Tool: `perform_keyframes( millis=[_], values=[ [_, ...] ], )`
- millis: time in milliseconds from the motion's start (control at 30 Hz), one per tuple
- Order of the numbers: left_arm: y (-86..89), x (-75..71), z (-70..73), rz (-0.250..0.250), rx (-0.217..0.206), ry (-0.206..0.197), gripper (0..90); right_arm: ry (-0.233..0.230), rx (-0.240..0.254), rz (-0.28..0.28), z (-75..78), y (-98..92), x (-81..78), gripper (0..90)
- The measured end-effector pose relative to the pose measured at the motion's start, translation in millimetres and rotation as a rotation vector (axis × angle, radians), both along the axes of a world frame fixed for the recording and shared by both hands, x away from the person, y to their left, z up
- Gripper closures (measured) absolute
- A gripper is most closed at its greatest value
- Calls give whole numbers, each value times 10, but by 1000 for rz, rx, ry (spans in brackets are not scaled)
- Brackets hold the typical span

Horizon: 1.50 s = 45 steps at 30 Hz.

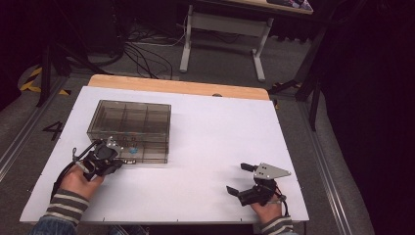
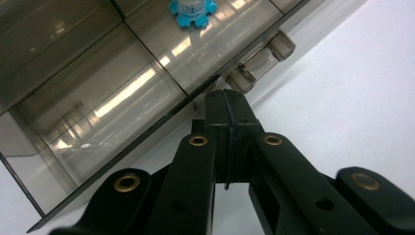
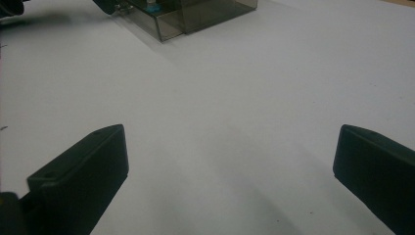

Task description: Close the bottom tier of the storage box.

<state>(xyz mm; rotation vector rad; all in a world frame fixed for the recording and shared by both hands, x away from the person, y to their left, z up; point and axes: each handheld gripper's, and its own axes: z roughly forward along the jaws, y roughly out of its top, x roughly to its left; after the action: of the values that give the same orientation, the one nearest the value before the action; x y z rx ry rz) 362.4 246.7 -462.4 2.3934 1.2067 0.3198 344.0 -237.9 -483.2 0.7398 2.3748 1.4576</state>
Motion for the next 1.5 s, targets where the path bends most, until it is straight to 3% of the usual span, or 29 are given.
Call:
perform_keyframes(
  millis=[600,1000,1500],
  values=[
    [18,89,-23,37,-23,-45,895,1,-3,0,0,-4,3,6],
    [21,131,-26,65,-67,-82,895,1,-3,0,-1,-4,4,6],
    [13,196,-50,93,-78,-110,895,-2,-5,1,-2,-3,3,6]
  ],
)
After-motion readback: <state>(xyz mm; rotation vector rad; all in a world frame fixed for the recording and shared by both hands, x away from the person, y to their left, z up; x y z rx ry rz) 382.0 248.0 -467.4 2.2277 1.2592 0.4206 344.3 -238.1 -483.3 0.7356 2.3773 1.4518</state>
